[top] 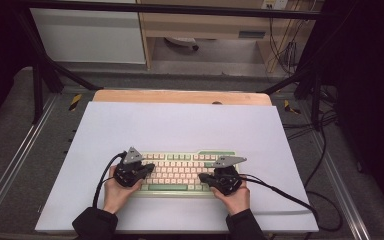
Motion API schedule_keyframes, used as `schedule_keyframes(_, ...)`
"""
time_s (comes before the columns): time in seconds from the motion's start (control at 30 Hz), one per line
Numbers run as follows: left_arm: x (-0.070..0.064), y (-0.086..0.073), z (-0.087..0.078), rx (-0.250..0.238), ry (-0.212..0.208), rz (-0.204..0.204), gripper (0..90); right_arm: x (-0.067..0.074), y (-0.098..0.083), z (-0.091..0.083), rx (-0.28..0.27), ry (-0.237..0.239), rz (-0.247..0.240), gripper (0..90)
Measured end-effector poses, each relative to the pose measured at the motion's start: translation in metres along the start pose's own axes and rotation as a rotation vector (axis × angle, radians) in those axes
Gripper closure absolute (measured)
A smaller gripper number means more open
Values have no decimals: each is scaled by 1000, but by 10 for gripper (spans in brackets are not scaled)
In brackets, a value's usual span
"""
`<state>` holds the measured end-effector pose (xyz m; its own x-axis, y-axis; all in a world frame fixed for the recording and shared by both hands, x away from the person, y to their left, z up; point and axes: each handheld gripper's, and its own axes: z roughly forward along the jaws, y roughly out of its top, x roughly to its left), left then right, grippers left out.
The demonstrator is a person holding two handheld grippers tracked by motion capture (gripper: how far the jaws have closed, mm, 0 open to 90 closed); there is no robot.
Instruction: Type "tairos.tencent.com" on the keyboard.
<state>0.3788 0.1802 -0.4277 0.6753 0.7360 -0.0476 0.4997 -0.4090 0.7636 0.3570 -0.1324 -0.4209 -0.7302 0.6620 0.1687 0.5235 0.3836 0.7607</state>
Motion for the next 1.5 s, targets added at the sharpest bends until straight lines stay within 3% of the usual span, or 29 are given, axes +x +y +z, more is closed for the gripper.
schedule_keyframes(0.37,-1,-3,1,-1,-3,6,900,0,0,0,-1,0,3,900)
schedule_keyframes(1.5,1,-17,-33,-44,-14,-3,900,4,4,-2,-11,9,-3,900)
